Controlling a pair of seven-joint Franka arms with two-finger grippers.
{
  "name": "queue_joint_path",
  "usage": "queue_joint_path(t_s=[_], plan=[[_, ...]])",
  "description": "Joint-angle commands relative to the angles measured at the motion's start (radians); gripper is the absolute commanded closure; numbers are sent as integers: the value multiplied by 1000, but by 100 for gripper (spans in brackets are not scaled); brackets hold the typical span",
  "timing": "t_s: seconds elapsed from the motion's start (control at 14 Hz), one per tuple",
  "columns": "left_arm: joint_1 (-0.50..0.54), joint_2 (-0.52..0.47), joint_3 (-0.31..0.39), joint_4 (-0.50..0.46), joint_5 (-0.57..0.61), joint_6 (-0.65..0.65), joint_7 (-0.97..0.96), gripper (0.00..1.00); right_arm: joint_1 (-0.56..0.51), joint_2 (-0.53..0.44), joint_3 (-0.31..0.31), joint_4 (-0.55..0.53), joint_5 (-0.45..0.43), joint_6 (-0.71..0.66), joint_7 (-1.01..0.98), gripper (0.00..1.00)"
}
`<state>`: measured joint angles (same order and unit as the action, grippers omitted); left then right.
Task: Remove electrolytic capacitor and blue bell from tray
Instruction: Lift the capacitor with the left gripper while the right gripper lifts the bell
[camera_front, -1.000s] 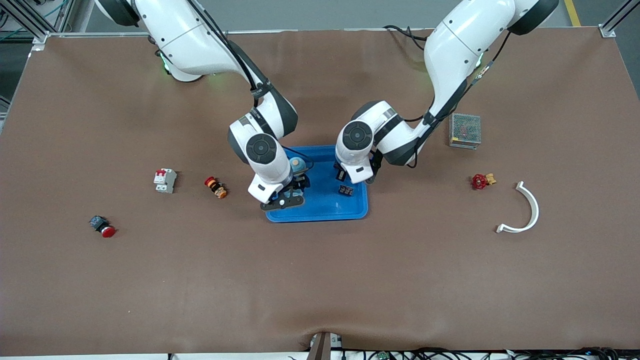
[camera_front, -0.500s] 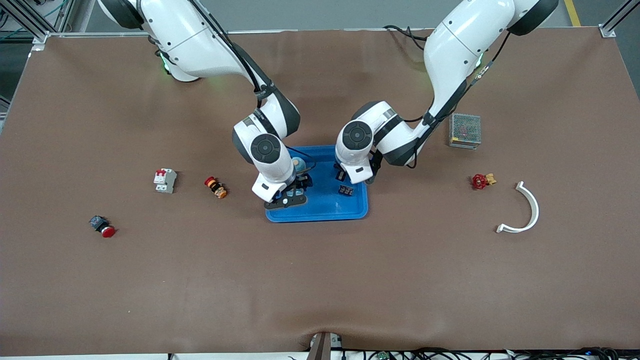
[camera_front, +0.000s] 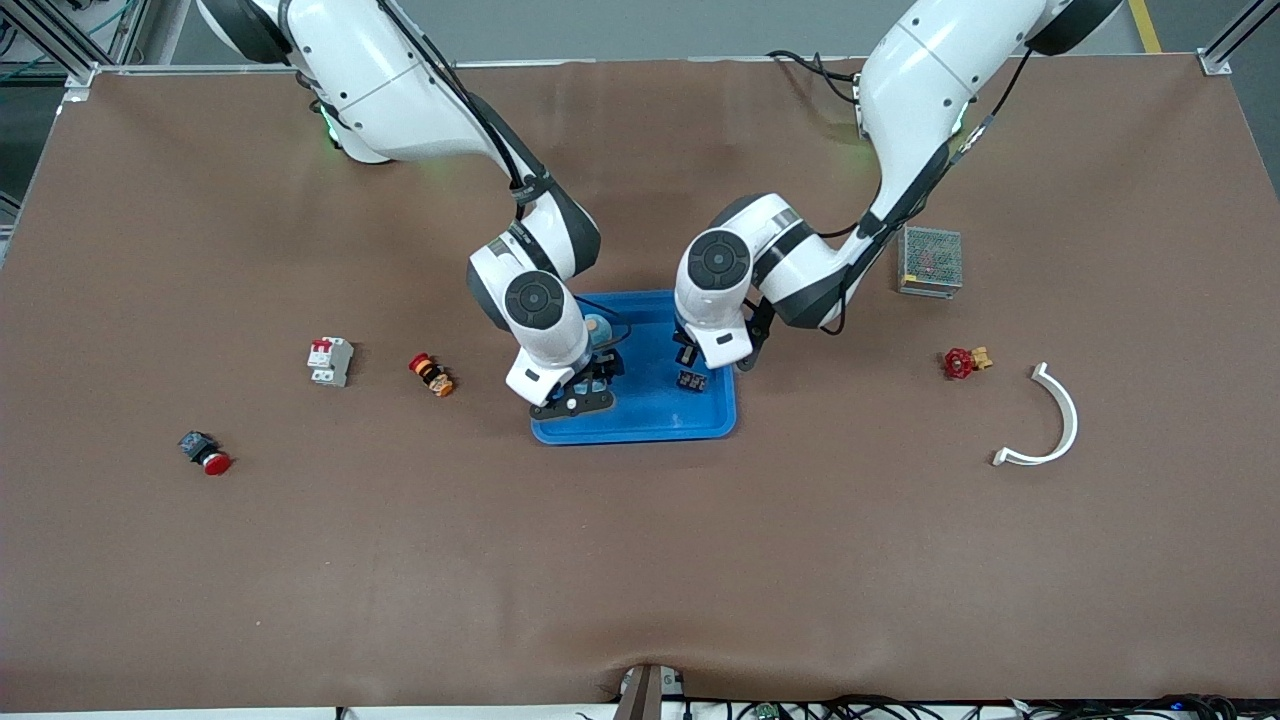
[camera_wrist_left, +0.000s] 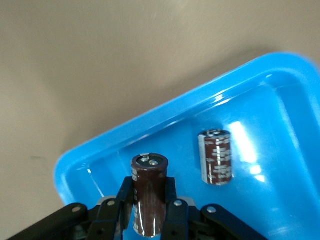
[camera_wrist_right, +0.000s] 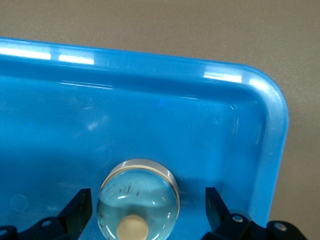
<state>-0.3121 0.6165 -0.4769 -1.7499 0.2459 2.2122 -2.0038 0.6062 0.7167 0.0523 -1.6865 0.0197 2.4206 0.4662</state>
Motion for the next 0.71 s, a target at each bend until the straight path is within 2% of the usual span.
queue_joint_path(t_s=[0.0,0.43,0.64], plan=[[36,-110,3,-20,15,-90,80,100,17,6,-11,4,-15,11,23,0],[183,-256,-16,-51,7,-193,380,100,17,6,-11,4,-15,9,25,0],[261,-309,-20,-62,0,-252,566,100,17,6,-11,4,-15,9,25,16]])
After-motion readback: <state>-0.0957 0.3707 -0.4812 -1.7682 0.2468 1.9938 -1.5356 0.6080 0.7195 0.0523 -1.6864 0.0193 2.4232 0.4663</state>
